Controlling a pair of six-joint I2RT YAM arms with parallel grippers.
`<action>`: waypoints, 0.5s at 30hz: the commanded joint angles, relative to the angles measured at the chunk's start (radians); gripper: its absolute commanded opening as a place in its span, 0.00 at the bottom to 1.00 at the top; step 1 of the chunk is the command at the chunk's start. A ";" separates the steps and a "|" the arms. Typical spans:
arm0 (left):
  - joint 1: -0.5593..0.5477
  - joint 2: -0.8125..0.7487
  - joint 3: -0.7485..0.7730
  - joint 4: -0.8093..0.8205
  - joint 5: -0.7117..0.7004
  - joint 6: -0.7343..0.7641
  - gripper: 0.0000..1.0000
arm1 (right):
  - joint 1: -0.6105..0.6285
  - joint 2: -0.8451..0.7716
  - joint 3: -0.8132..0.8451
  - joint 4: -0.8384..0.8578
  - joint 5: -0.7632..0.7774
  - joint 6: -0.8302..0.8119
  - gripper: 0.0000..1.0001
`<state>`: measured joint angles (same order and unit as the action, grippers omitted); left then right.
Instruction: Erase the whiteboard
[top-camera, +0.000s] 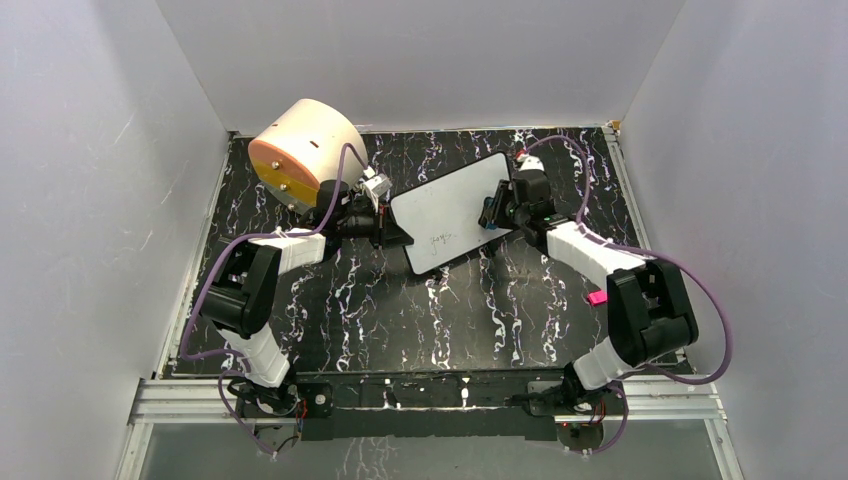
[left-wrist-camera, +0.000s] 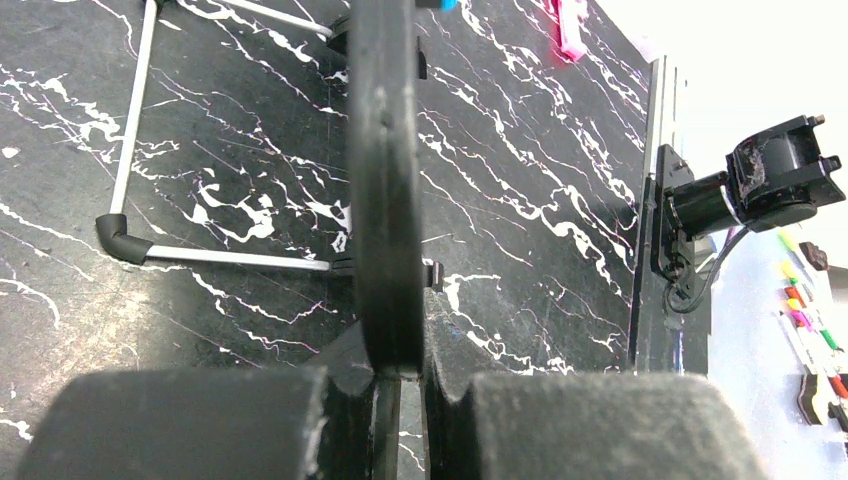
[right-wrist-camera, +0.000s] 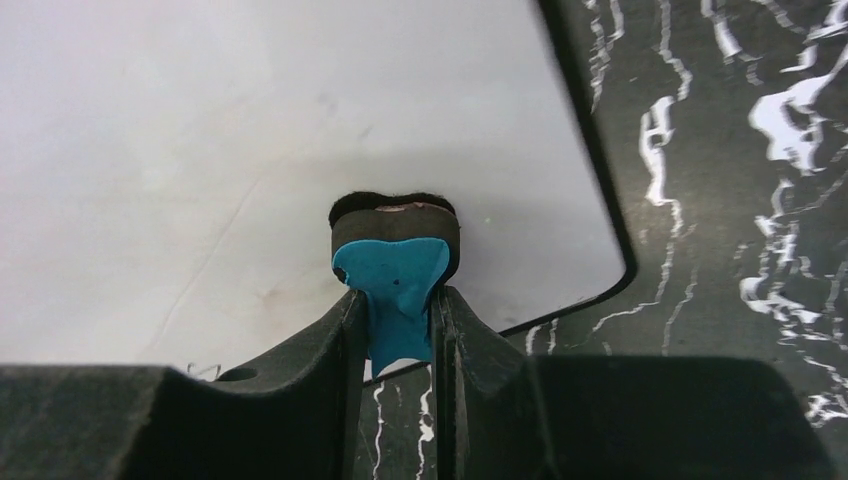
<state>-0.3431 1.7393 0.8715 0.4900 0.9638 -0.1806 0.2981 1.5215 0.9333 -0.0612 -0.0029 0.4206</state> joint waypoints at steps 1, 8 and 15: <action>-0.016 -0.008 -0.002 -0.039 0.033 0.025 0.00 | 0.088 0.036 -0.033 0.042 -0.012 -0.030 0.13; -0.016 -0.011 -0.002 -0.051 0.038 0.039 0.00 | 0.106 0.023 -0.119 0.048 0.010 -0.101 0.12; -0.016 -0.009 -0.002 -0.054 0.042 0.041 0.00 | -0.052 0.013 -0.068 0.036 -0.058 -0.040 0.12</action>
<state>-0.3424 1.7390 0.8715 0.4889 0.9550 -0.1825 0.3328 1.5360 0.8200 -0.0498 -0.0517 0.3618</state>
